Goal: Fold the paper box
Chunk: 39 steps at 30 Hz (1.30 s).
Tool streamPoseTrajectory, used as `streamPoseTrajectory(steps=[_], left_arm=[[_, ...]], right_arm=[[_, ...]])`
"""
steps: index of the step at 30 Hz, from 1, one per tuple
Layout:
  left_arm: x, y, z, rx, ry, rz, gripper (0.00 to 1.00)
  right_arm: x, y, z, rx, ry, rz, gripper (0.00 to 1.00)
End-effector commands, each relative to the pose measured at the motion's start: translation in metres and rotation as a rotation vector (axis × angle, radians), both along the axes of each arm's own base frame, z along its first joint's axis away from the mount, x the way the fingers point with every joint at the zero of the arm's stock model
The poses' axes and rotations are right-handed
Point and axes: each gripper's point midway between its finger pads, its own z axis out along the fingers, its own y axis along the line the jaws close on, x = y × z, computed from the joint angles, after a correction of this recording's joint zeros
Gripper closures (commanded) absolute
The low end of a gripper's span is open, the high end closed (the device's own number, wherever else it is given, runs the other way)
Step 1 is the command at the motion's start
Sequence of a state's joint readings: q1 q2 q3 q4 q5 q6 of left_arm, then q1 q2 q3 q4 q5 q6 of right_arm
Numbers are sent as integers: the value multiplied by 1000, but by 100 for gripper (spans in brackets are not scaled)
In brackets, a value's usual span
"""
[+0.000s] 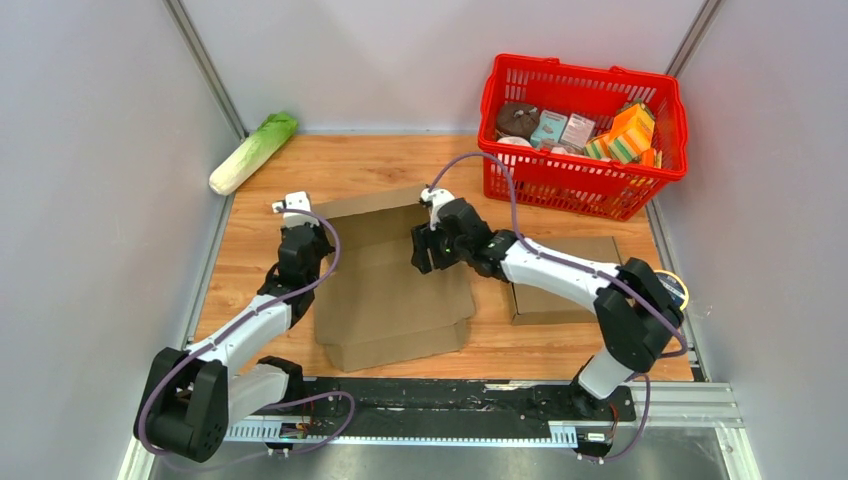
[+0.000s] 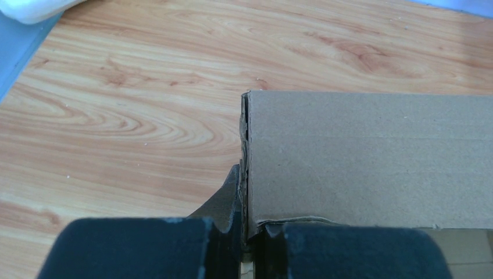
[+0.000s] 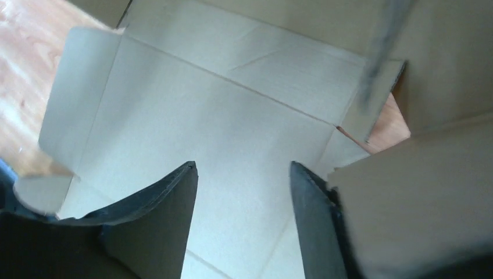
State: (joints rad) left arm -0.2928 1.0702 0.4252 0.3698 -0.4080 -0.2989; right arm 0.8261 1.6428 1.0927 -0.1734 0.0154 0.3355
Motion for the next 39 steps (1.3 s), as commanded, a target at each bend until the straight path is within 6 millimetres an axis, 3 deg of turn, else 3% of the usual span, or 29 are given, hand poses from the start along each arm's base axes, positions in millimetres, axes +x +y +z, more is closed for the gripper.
streamPoseTrajectory(steps=[1,2,3,6,9,10,13,14,16,20,22,23,29,32,38,39], left_arm=[[9,-7,32,16,-123,-50,100],[8,-6,32,25,-122,-49,100],[8,-6,33,31,-123,-51,100],[9,-7,33,49,-120,-61,100],[11,-9,34,63,-123,-79,100],[11,-10,33,65,-120,-81,100],[11,-9,32,72,-116,-80,100],[11,-9,32,76,-116,-83,100],[12,-11,32,80,-117,-95,100],[14,-13,32,71,-118,-101,100],[15,-16,32,66,-119,-116,100],[15,-17,31,62,-118,-117,100],[17,-19,28,59,-118,-122,100],[17,-20,29,54,-121,-129,100],[17,-23,31,32,-128,-136,100],[16,-23,31,31,-127,-137,100]], right_arm=[[-1,-31,59,118,-112,188,33],[-1,-38,75,171,-138,190,32],[-9,-45,106,246,-191,222,30],[2,-75,133,244,-341,199,21],[27,-96,137,194,-391,162,21],[43,-113,138,193,-400,114,21],[62,-123,126,181,-493,203,22],[65,-122,111,160,-488,249,22],[54,-112,105,144,-550,433,22],[61,-110,81,84,-609,516,20],[64,-101,88,95,-604,579,21],[63,-97,70,86,-556,615,21],[66,-67,60,91,-577,692,20],[64,-56,65,115,-580,721,22],[60,-33,62,77,-591,698,35],[60,-32,59,73,-584,679,44]])
